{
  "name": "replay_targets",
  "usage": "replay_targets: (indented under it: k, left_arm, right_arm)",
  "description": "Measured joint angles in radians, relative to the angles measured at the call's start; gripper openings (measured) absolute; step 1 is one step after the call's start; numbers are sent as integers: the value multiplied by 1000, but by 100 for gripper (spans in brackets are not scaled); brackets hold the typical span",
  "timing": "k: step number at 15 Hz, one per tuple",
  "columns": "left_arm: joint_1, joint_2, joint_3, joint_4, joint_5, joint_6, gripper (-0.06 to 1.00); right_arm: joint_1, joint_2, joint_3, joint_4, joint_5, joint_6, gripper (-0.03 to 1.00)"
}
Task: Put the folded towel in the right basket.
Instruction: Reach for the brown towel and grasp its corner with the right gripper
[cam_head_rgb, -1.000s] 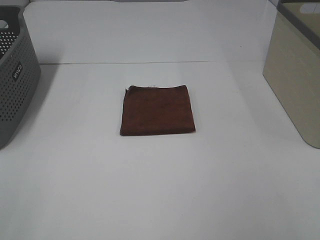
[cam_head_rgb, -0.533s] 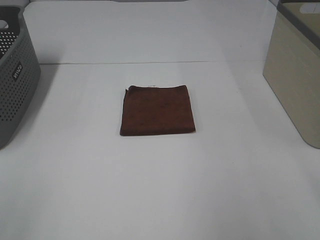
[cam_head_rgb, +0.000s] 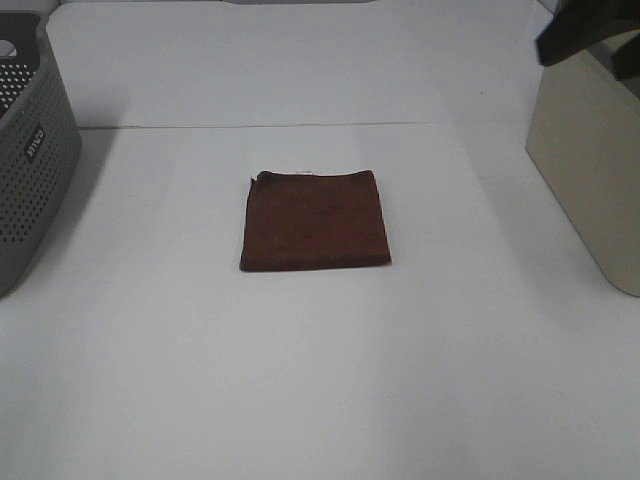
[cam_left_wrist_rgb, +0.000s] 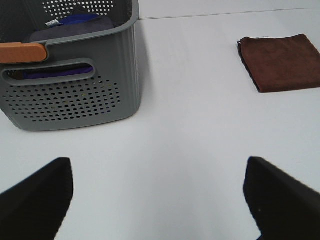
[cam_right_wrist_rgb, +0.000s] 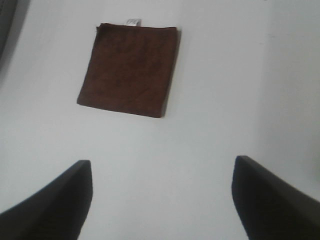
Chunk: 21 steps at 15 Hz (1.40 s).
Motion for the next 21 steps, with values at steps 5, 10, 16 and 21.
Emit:
replay_targets:
  k: [5,10,16,21]
  left_arm:
    - [0,0,0,0,0,0,88]
    - [0,0,0,0,0,0,88]
    - [0,0,0,0,0,0,88]
    - [0,0,0,0,0,0,88]
  right_arm:
    - [174,265,-148,23,-1,0,73]
    - [178,579,-311,55,-4,1,73]
    - [127,925,-604,94,80,45,73]
    - [50,1086,-661,257,134,-2,74]
